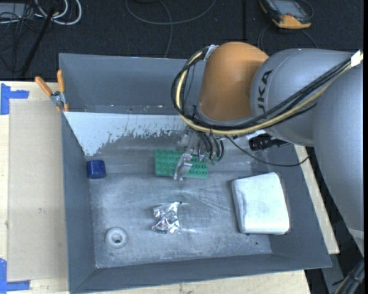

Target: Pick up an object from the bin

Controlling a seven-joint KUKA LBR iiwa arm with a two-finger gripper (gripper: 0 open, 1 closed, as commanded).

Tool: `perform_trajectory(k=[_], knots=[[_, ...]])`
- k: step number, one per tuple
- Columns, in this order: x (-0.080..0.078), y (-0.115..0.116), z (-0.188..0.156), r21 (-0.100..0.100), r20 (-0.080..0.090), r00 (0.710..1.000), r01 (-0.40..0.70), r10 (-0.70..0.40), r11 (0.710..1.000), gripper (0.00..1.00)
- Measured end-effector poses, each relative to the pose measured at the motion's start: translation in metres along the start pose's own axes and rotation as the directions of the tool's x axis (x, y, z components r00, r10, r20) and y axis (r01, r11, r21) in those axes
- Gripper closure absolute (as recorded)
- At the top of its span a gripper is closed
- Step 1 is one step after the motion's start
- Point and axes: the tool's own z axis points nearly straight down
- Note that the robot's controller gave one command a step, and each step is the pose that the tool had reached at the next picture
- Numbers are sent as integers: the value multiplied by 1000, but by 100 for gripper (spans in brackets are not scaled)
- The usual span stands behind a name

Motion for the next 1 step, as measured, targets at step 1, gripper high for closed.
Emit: perform_trajectory(k=[1], knots=[[-1, 1, -29, 2, -4, 1000, 5, -5, 1000, 100]])
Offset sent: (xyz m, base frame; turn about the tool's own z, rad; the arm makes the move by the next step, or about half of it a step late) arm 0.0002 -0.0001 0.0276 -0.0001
